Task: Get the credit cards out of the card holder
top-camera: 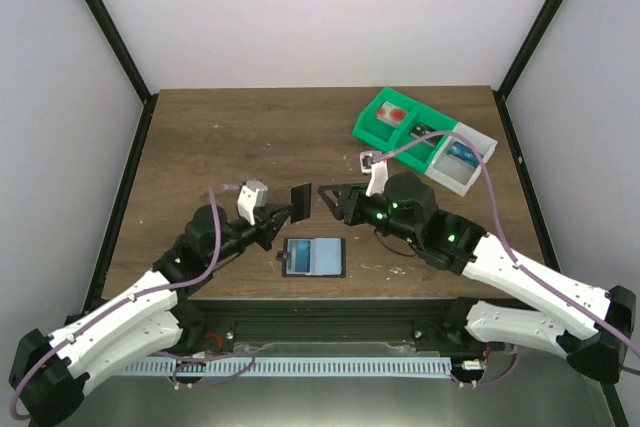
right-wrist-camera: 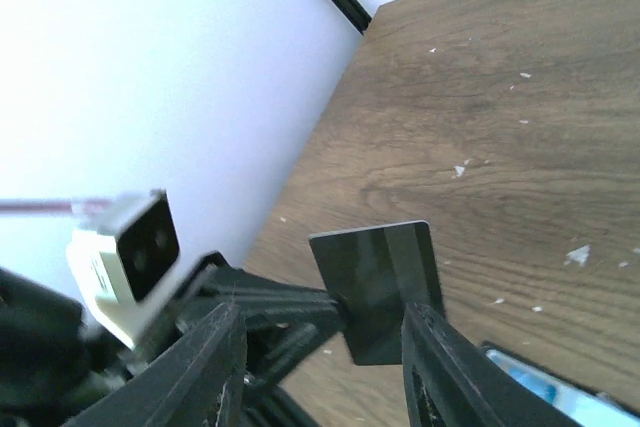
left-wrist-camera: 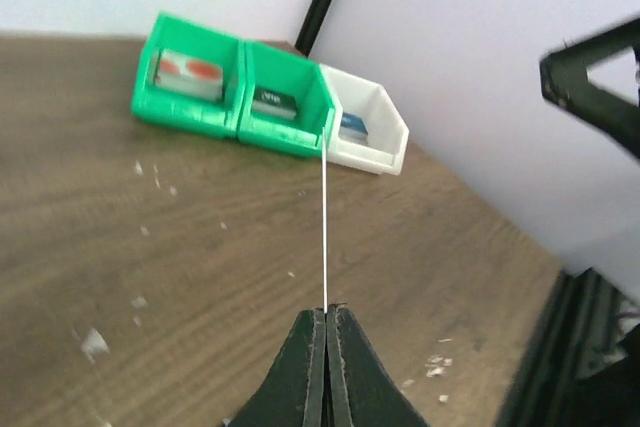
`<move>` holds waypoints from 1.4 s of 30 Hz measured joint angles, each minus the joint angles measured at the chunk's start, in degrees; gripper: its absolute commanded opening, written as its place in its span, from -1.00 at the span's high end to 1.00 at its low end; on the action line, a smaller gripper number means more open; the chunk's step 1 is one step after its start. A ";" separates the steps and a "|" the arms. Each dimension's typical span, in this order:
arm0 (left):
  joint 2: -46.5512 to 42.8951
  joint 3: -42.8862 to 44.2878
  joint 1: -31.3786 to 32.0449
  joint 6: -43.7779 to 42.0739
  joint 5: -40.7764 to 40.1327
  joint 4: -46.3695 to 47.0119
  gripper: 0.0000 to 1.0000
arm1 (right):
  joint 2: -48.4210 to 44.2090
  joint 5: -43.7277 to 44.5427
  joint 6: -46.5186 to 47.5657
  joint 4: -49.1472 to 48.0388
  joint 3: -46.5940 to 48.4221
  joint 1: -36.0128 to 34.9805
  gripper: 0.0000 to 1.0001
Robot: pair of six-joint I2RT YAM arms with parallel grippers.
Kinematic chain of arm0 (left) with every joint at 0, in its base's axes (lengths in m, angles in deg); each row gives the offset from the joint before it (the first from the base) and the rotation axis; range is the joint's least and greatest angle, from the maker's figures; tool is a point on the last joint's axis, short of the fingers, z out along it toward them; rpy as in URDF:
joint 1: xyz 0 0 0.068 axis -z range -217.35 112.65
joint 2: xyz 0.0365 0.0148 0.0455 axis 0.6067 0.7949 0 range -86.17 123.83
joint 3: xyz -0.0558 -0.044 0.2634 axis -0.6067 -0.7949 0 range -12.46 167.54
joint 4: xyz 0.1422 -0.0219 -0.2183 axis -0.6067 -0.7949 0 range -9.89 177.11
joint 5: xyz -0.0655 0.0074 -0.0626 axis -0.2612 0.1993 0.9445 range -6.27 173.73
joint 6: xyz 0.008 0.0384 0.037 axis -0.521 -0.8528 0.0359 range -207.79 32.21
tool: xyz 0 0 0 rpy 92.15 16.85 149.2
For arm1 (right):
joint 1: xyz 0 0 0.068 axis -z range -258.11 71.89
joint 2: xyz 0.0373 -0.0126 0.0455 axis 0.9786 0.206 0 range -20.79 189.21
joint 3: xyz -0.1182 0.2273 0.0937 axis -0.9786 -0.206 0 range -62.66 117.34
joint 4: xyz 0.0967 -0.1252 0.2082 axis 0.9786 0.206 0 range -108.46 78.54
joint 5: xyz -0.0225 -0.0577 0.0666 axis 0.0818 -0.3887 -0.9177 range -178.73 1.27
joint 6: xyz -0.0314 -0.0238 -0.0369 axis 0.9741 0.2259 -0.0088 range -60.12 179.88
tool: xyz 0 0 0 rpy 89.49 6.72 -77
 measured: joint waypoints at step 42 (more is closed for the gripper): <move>5.05 1.07 13.92 -47.10 -17.40 -0.33 1.00 | 12.81 -11.50 -43.82 9.27 5.53 4.31 0.36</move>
